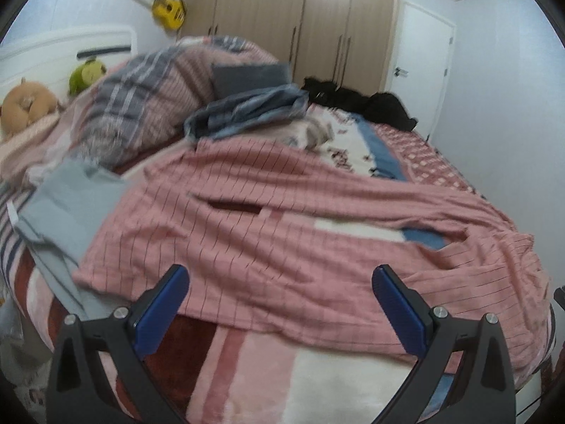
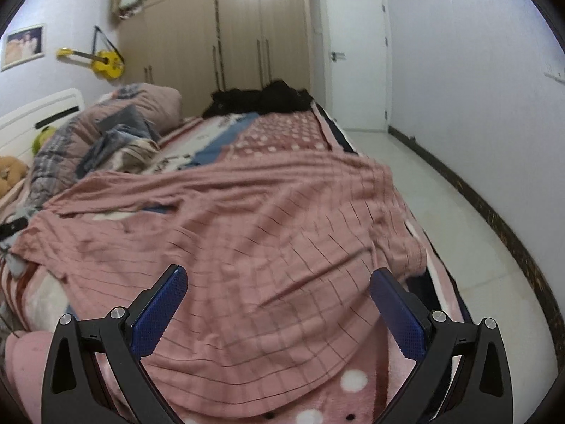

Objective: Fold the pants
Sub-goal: 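Lower both open grippers onto the pink checked pants legs, then close left gripper on the pants fabric while right gripper grasps the elastic cuff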

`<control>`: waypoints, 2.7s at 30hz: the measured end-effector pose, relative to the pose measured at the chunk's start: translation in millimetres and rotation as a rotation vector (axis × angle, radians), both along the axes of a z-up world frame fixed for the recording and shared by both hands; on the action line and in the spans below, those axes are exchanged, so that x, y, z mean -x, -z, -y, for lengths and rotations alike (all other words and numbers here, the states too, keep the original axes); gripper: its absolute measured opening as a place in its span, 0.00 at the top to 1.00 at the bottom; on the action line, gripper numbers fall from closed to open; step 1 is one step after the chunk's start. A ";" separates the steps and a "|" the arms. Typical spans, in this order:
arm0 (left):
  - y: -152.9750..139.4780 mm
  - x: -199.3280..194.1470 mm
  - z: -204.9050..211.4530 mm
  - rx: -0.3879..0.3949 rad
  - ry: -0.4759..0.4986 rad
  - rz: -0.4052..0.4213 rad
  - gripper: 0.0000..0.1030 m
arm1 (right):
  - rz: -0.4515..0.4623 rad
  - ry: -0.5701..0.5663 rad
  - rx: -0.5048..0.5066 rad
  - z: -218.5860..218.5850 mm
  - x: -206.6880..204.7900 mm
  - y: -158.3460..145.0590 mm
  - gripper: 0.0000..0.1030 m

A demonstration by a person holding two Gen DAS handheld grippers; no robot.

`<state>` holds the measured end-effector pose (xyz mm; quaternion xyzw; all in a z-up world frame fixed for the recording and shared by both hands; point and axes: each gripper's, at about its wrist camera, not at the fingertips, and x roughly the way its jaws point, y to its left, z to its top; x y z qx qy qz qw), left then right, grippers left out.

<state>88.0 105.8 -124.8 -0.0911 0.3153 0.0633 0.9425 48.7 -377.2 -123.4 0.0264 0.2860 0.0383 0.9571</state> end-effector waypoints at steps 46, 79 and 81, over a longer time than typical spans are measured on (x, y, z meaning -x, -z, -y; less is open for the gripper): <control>29.1 -37.5 -78.0 0.098 -0.179 -0.036 0.95 | -0.039 0.222 -0.211 103.2 -48.2 28.7 0.82; -25.7 -289.9 -94.1 -0.088 -0.210 -0.247 0.94 | -0.100 0.162 -0.034 92.0 -269.6 -61.8 0.82; -10.4 -305.6 -98.5 -0.055 -0.216 -0.281 0.93 | -0.128 0.176 -0.013 89.9 -288.1 -48.8 0.82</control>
